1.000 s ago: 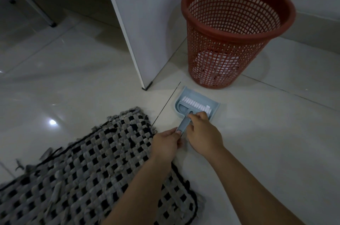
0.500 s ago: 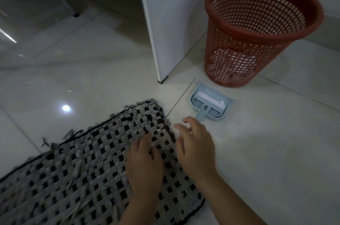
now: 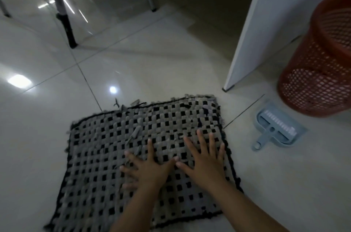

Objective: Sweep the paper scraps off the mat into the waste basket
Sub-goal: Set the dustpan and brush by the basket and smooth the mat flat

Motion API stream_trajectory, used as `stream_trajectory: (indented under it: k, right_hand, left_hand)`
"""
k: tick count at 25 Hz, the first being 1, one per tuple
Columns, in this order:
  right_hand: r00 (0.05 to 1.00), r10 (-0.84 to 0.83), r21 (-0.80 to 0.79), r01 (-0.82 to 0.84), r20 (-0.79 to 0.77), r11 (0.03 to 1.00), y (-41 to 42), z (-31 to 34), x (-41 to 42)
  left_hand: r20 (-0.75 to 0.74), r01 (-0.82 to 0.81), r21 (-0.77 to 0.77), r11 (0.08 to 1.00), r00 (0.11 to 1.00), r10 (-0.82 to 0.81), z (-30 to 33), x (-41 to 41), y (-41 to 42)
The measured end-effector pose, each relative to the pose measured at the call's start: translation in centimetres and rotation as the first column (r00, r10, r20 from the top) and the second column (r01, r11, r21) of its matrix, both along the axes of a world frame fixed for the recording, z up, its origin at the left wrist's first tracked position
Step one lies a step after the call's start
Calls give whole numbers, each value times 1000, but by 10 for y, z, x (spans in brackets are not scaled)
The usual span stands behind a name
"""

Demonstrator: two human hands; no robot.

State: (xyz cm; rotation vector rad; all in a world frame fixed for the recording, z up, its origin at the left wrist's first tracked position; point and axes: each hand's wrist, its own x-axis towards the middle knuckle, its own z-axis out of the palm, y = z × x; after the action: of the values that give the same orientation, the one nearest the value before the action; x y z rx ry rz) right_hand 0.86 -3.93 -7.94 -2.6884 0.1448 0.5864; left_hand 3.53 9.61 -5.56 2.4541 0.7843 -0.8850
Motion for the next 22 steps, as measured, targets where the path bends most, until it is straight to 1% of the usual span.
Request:
stream_trajectory:
  k: [3,5,7,8,10,11,12,14,16,17,18,19,20,22]
  right_hand:
    - [996,-65,-17,64,-54,998,8,7,26]
    - [988,-104,-11,104,-110,995,15,16,43]
    - [975,-104,-6,105,-197,994,20,23,58]
    - [960,-102,5,107,-261,994,20,26,64]
    - [920,-98,45,124,-379,991,20,34,72]
    - [904,-102,49,134,-415,990,21,36,74]
    - [893,-125,40,157,-433,987,25,37,76]
    - [886,-176,17,202,-430,979,43,36,80]
    - [901,-243,13,265,-360,964,68,28,86]
    - [904,-275,4,292,-327,956,80,23,93]
    - [900,-309,-4,323,-307,946,88,17,101]
    - [890,-345,-19,356,-296,934,94,12,113]
    - [879,-380,-35,387,-290,921,97,12,121]
    - [848,-453,-48,458,-277,888,106,11,135]
  left_hand:
    - [68,125,-20,992,990,-124,-2,35,12]
    - [61,211,-25,977,976,-210,0,62,22]
    - [25,293,-35,955,956,-293,6,85,35]
    - [5,347,-52,936,938,-347,13,95,42]
    - [6,464,-146,874,883,-469,40,117,58]
    - [-5,524,-184,831,845,-534,54,127,65]
    - [-27,574,-191,796,808,-589,66,138,72]
    - [-144,669,-136,731,716,-683,72,157,81]
    - [-303,768,-41,640,600,-740,52,162,84]
    - [-357,786,-16,618,573,-738,38,164,86]
    - [-381,767,-3,642,593,-710,25,167,88]
    - [-364,737,2,675,630,-686,13,174,92]
    - [-332,732,2,682,643,-690,8,182,95]
    - [-266,778,-19,628,601,-753,9,203,101]
